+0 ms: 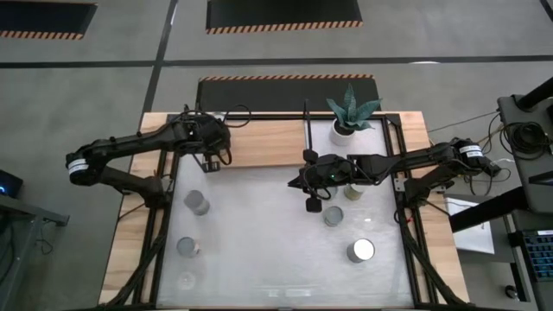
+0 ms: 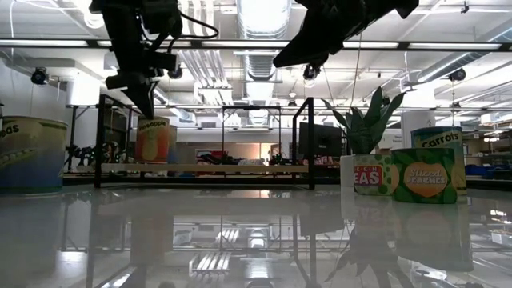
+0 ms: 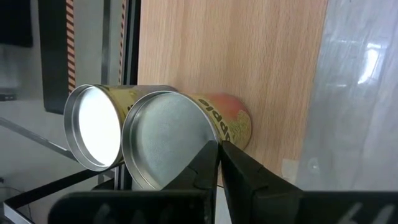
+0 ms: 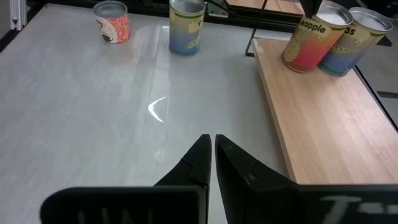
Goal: Pick and place cans onto a shelf
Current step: Put the canned pineapple on the shelf, then put the canned peas on the shelf
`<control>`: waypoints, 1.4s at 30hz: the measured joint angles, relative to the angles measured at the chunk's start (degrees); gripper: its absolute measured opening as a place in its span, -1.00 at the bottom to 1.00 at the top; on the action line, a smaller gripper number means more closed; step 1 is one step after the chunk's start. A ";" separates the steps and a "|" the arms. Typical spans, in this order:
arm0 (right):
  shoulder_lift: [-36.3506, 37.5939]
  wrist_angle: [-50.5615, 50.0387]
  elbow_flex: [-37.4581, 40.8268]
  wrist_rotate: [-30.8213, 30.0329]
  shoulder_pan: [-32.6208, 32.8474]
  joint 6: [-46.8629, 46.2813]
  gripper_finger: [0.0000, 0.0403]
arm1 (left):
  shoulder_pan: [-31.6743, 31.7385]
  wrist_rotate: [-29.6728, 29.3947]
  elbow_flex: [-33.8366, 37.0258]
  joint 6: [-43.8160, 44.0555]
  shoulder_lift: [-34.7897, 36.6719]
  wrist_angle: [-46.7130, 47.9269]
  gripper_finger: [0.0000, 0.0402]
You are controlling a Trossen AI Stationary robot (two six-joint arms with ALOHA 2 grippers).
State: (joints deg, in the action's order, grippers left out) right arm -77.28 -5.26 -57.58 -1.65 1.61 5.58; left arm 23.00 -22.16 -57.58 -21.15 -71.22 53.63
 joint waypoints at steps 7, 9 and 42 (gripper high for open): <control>0.00 -0.14 0.00 0.00 0.00 0.00 -0.94 | 0.00 0.00 0.00 0.00 0.00 0.42 -1.00; 0.00 -0.22 0.00 0.00 0.00 0.00 -0.94 | 0.00 0.01 0.01 0.00 0.00 0.41 -1.00; 0.00 -1.39 0.00 0.00 0.16 -1.86 -0.94 | -6.97 13.67 -9.03 15.54 1.56 2.31 -0.66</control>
State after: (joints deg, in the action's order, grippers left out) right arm -77.28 -6.65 -57.58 -1.65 1.76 3.72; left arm 16.03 -8.49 -66.62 -5.60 -69.66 55.95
